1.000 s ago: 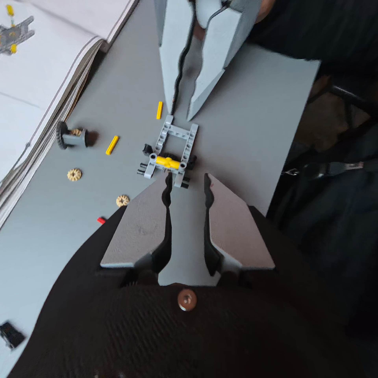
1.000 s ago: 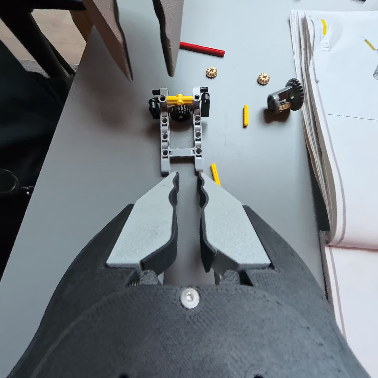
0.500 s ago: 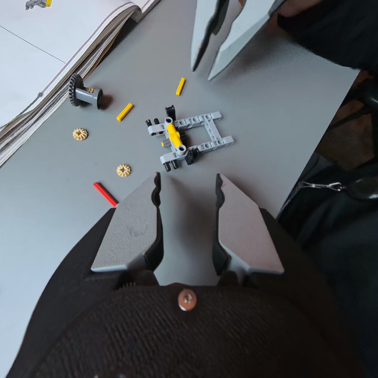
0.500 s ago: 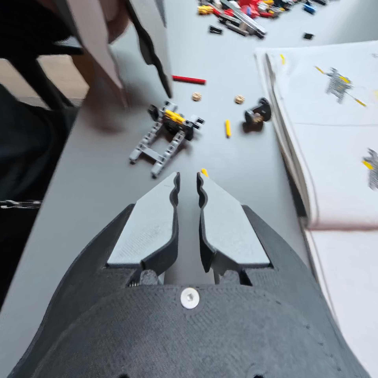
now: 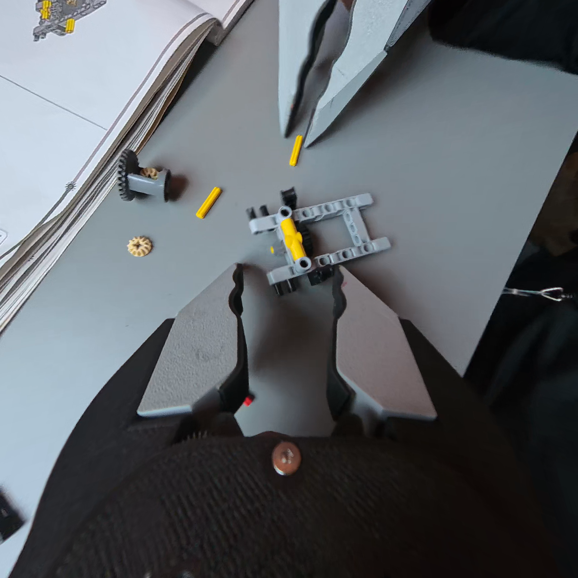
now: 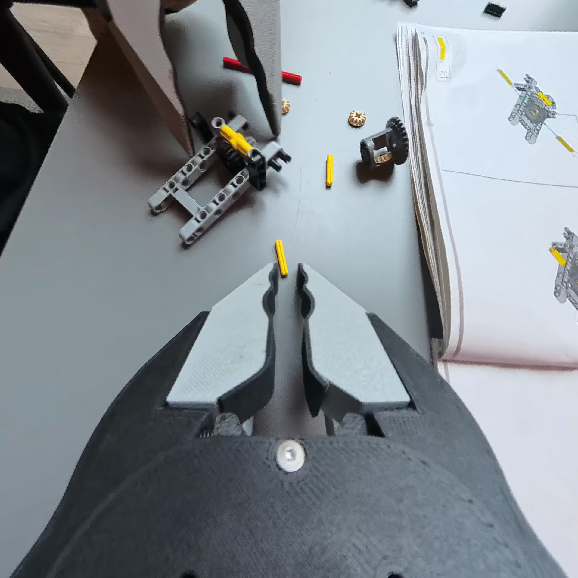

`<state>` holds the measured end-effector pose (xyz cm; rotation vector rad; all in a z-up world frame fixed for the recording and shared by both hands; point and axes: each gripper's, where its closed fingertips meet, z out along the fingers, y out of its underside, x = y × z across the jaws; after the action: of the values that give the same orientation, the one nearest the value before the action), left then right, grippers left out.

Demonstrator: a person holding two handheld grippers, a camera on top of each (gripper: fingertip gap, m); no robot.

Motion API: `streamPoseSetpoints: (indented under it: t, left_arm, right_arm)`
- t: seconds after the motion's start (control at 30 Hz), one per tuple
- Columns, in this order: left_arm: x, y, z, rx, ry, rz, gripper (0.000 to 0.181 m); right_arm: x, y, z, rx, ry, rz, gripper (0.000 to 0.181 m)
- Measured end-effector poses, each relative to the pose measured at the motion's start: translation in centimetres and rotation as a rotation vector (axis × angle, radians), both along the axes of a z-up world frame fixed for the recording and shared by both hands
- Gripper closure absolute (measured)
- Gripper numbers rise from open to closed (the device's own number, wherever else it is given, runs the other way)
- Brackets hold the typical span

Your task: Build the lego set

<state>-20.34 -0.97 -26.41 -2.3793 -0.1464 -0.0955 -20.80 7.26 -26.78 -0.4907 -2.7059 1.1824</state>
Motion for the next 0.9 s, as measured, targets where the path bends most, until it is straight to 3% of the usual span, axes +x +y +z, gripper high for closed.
streamPoseSetpoints:
  t: [0.07,0.3,0.47,0.6,0.7,0.8,0.9]
  left_arm:
    - [-0.7,-0.4,0.0,0.005,0.002,0.008,0.128]
    - [0.2,-1.0,0.4,0.052,-0.090,0.021,0.128]
    - [0.5,-2.1,1.9,0.086,0.047,0.087,0.154]
    - [4.2,-1.2,3.4,0.109,0.158,-0.089,0.165]
    - [5.9,0.2,3.1,0.071,0.151,-0.176,0.162]
    - [6.6,1.1,1.7,-0.017,0.074,-0.200,0.137]
    - [6.0,1.6,0.5,-0.066,0.116,-0.197,0.139]
  right_arm:
    - [0.4,-0.4,0.0,-0.007,-0.013,0.036,0.181]
    - [2.4,-1.9,0.7,-0.047,-0.045,0.059,0.181]
    - [2.6,-2.7,1.2,-0.053,-0.009,0.044,0.181]
    - [3.3,-3.4,0.9,-0.058,-0.055,0.085,0.181]
    - [3.4,-3.7,0.6,-0.046,-0.054,0.094,0.181]
    - [3.3,-3.8,0.7,-0.046,-0.047,0.093,0.181]
    - [3.3,-3.8,0.7,-0.038,-0.040,0.093,0.181]
